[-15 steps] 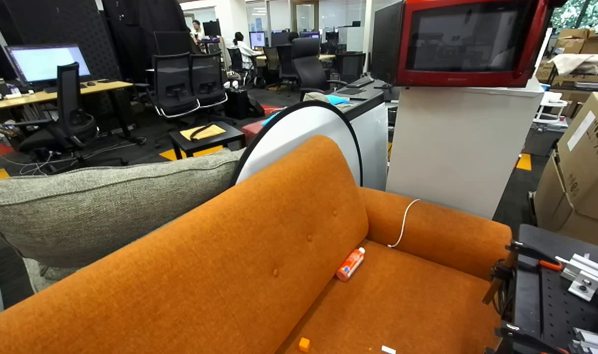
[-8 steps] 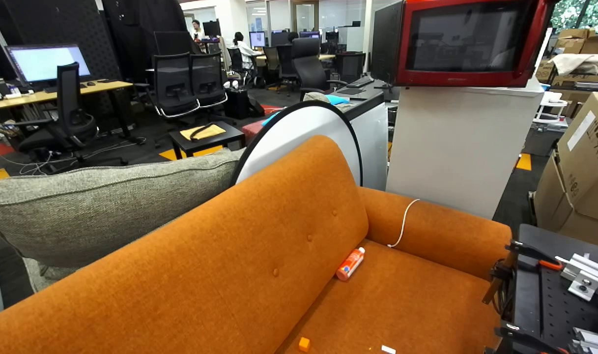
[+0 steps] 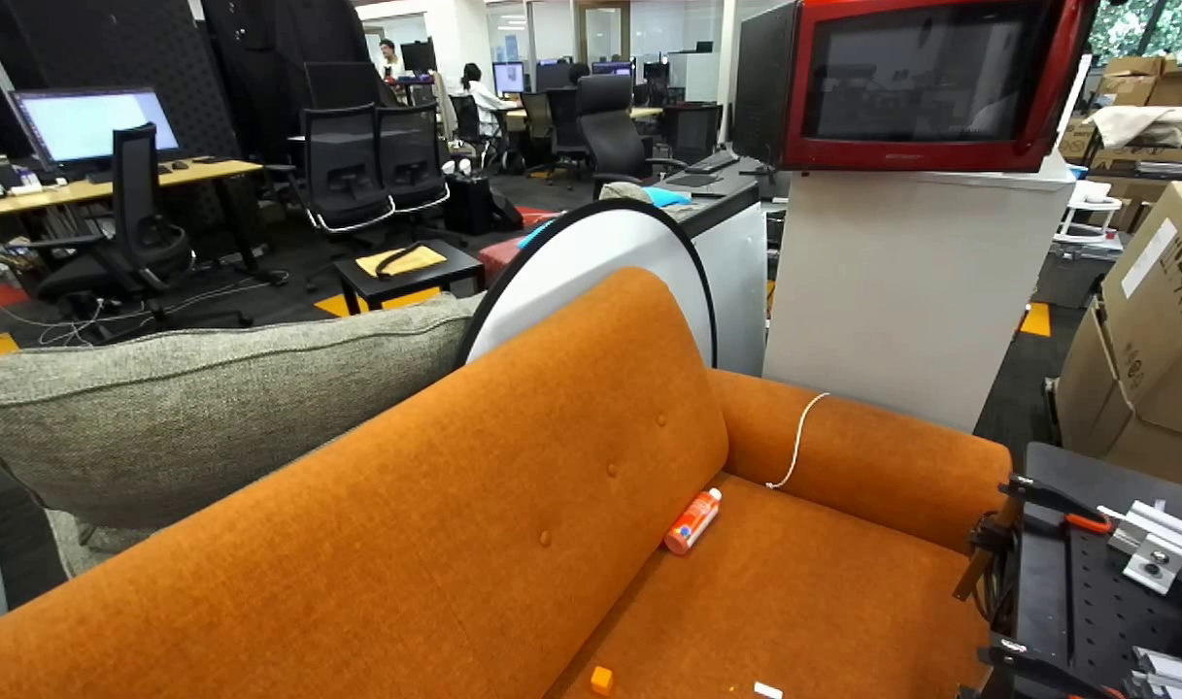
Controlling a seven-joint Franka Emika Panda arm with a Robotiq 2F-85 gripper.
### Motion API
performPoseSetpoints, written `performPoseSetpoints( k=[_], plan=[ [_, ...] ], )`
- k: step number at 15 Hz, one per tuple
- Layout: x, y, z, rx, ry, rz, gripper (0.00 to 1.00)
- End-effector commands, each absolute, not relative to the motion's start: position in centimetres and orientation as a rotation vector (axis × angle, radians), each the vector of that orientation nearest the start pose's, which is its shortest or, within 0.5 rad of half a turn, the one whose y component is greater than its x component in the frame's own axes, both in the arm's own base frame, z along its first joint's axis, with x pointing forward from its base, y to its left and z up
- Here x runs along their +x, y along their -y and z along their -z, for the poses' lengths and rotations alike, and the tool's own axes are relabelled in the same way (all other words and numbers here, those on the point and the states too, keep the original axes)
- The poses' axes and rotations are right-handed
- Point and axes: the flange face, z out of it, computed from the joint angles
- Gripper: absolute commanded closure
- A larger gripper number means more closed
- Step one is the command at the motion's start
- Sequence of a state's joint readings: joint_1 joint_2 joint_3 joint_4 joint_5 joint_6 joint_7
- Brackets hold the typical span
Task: Open the microwave fully
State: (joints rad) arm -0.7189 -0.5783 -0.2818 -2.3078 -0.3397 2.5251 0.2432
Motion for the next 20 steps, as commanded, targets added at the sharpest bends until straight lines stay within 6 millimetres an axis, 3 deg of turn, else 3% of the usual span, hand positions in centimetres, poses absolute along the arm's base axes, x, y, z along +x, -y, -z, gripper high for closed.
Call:
performPoseSetpoints(
  k=[1, 6, 7, 8, 10, 11, 13, 20],
  plan=[
    [22.0, 39.7, -63.5, -2.866, -1.775, 1.14, 1.0],
    [22.9, 39.6, -62.5, -2.87, -1.723, 1.063, 1.0],
    [22.9, 39.4, -62.5, -2.864, -1.713, 1.052, 0.91],
    [22.6, 39.3, -62.1, -2.871, -1.73, 1.087, 0.97],
    [22.8, 39.2, -62.2, -2.867, -1.724, 1.081, 0.91],
    [22.8, 39.2, -62.2, -2.866, -1.724, 1.08, 0.66],
    [22.6, 38.0, -62.4, -2.886, -1.668, 1.11, 0.59],
    [20.7, 33.0, -62.5, -2.974, -1.481, 1.227, 0.12]
  ],
)
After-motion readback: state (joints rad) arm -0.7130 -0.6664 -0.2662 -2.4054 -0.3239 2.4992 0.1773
